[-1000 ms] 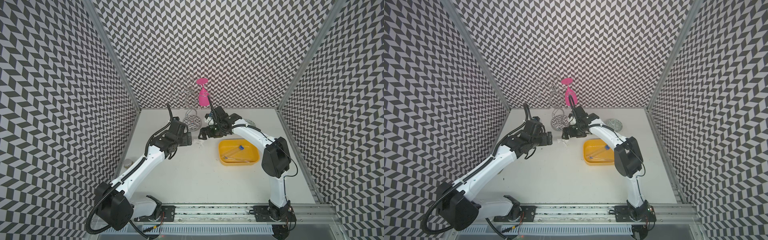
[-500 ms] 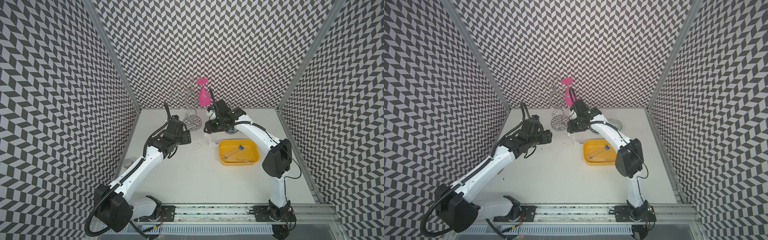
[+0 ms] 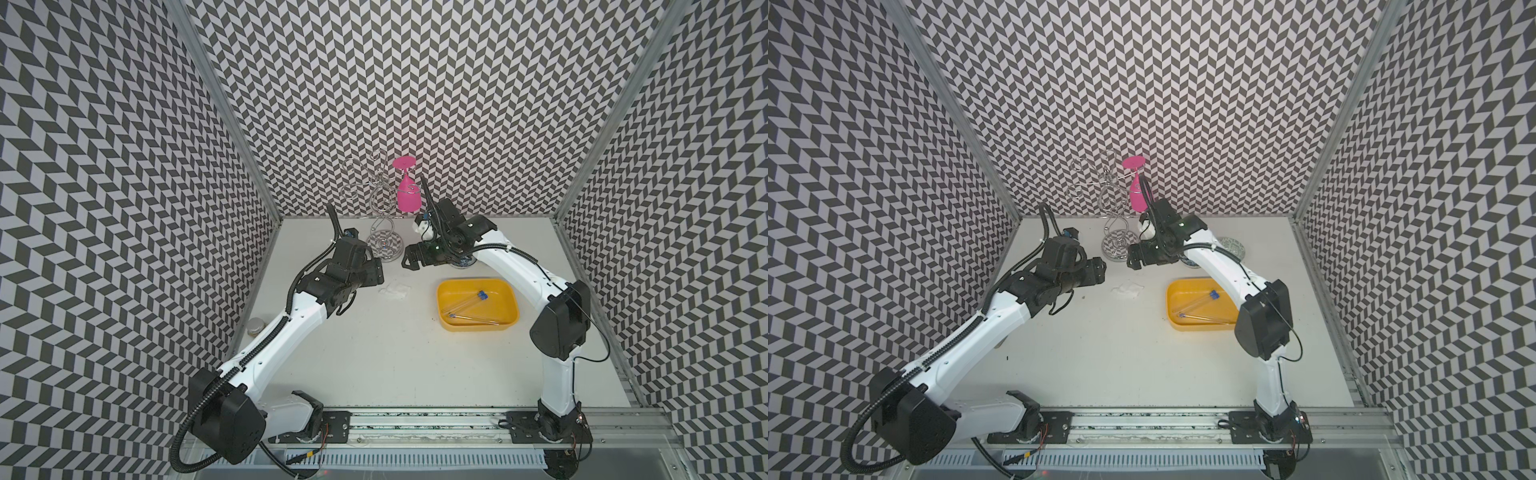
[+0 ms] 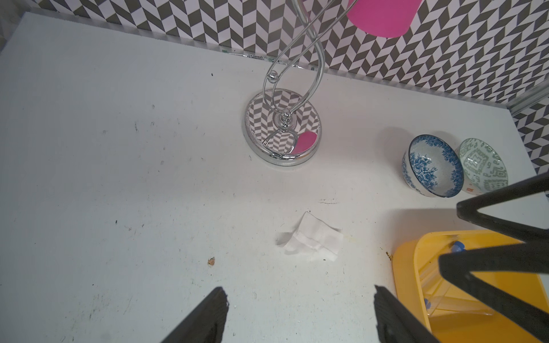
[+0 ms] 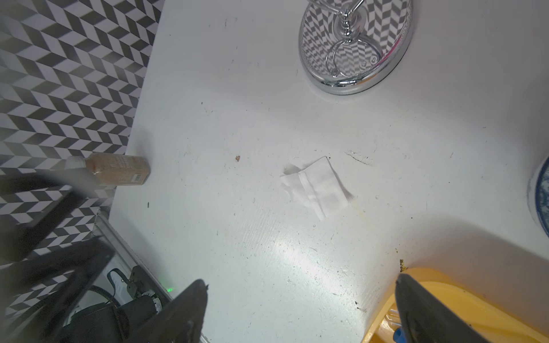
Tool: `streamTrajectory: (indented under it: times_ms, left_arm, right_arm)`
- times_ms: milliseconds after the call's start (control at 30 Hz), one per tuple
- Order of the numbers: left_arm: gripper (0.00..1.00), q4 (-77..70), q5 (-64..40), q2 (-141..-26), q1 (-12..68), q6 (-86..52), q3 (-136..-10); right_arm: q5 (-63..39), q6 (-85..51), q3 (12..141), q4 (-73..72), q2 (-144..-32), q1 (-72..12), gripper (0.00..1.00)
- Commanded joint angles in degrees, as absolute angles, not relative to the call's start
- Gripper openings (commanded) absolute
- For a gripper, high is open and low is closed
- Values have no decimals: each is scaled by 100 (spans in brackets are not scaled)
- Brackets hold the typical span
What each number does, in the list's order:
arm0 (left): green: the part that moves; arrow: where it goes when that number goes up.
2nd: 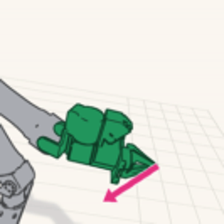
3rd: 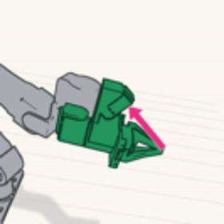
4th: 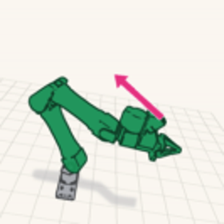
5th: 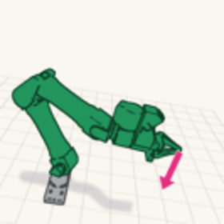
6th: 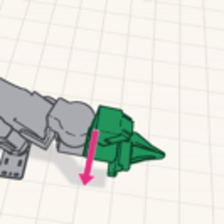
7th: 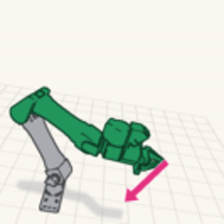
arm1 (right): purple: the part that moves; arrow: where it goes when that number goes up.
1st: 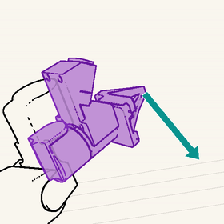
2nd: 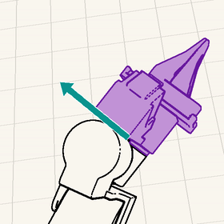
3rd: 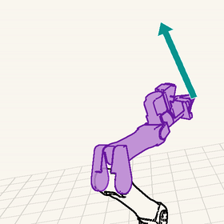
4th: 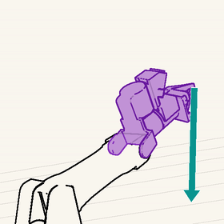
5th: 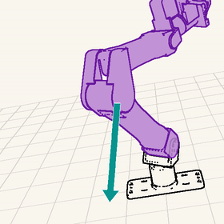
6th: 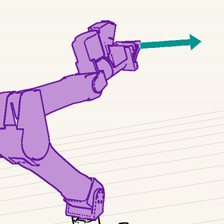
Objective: Wipe the exteriors of test tubes
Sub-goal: Place the cleaning item at the center of the board, then reset both arms
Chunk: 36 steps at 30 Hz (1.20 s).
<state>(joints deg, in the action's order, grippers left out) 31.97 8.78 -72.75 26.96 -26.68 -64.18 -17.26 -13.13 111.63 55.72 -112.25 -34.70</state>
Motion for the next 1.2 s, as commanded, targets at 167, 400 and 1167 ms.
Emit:
streamTrajectory:
  times_ms: [167, 400, 1167]
  left_arm:
    - [76, 2797, 644, -7309, 2529, -2796, -6338]
    - [86, 1048, 889, -6980, 1385, -2658, -5146]
    - [100, -7225, 518, -8161, -115, -404, -1049]
  right_arm:
    - [-1525, -1566, 9908, 4844, -10235, -2184, 97]
    - [-458, -1814, 7050, 1829, -9002, 23, 100]
    - [-1195, -263, 2016, -6278, -8727, 492, 100]
